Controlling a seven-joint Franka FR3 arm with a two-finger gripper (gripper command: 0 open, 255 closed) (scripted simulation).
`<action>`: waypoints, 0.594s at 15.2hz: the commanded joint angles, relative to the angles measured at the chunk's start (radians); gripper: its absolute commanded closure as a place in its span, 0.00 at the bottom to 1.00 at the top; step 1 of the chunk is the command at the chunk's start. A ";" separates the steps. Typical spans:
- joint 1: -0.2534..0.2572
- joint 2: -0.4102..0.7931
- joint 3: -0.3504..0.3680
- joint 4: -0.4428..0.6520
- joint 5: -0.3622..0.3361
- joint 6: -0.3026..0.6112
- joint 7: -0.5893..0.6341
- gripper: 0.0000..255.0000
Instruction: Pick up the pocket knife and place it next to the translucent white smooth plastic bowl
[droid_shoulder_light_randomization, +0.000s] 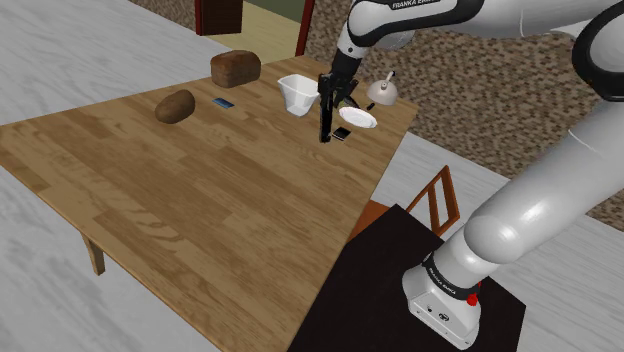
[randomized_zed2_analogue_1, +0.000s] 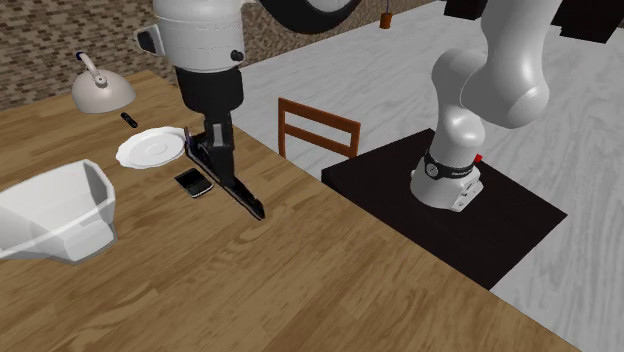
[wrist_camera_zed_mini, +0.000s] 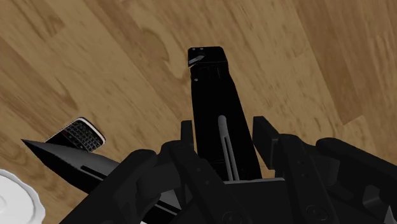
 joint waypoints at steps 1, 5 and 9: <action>-0.013 0.062 -0.014 0.083 -0.003 -0.021 -0.026 1.00; -0.027 0.131 -0.026 0.142 -0.004 -0.012 -0.052 1.00; -0.026 0.146 -0.026 0.107 -0.005 0.038 -0.053 1.00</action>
